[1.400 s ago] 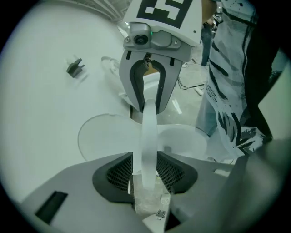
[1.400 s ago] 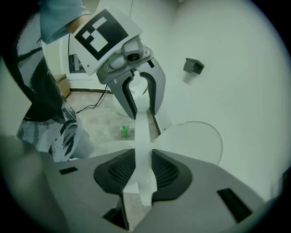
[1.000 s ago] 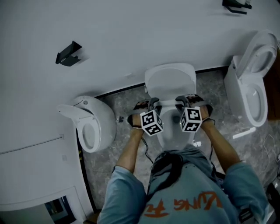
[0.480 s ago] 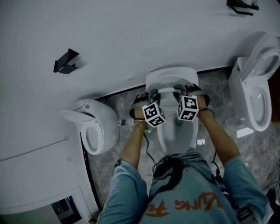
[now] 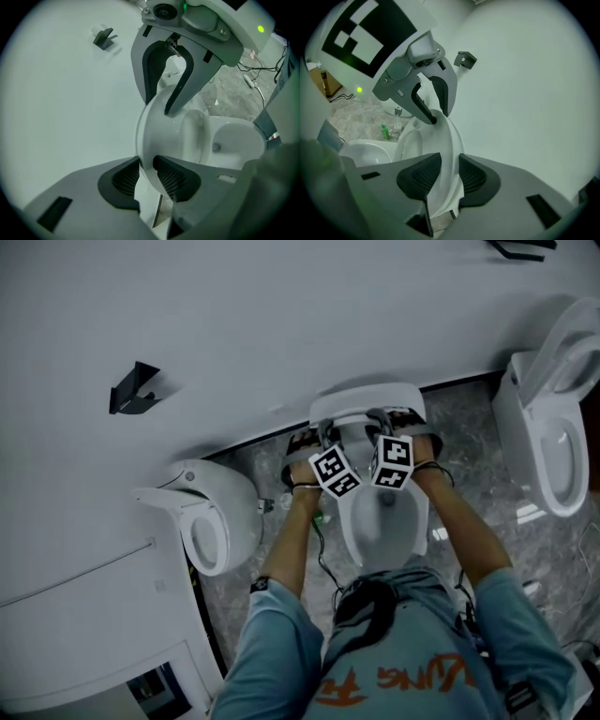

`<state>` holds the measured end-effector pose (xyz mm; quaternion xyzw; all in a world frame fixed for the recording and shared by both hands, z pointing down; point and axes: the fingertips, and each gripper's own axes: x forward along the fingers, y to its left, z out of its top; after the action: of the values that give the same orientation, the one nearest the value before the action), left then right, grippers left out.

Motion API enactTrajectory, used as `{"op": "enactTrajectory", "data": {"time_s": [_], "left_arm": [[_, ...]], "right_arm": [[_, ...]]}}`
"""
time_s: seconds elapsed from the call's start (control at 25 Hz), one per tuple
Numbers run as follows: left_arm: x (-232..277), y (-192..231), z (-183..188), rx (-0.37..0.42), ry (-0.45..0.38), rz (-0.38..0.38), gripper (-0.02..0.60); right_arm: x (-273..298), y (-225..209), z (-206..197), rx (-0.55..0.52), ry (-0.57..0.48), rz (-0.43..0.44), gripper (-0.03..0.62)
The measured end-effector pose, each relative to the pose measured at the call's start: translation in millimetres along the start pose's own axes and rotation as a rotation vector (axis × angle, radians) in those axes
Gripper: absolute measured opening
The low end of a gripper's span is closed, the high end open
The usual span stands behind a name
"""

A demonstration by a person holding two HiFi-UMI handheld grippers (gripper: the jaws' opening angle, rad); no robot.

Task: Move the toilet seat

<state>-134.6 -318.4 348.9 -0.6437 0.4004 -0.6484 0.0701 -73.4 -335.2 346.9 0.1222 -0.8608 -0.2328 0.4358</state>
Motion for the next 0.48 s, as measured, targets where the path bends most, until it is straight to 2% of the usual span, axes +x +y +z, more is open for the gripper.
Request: {"op": "enactTrajectory", "data": {"time_s": [0.2,0.36,0.48], "left_arm": [[7,3,2,0.008,0.029,-0.03,0.112],[6,0,3,-0.001,0.018,-0.053,0.112],[-7,3,3,-0.076,-0.006,-0.05,0.114]], "right_arm": [[5,-5,-3,0.014,0.006,-0.026,0.11],[3,-3,-3,0.064,-0.005,0.008,0.107],[-10,-7,-4,0.112,-0.027,-0.027,0.137]]}}
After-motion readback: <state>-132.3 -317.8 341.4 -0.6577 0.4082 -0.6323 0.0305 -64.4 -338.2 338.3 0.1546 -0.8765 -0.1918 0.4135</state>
